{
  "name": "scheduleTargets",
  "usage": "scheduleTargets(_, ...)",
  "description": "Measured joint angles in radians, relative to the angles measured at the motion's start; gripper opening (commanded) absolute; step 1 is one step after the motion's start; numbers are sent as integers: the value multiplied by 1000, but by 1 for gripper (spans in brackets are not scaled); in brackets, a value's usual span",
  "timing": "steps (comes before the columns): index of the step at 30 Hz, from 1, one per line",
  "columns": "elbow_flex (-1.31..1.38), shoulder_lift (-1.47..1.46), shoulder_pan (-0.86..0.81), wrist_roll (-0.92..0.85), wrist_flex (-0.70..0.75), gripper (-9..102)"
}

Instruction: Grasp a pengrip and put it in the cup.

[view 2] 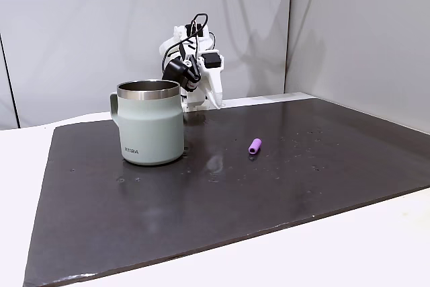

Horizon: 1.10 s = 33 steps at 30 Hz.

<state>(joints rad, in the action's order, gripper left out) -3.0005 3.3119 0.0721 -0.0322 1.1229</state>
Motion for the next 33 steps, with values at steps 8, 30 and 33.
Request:
scheduleTargets(8,0,0,0,0,0,0)
scheduleTargets(30,330,-106,-80,-433,-11,0)
scheduleTargets(33,463,-270,-87,-449,18,0)
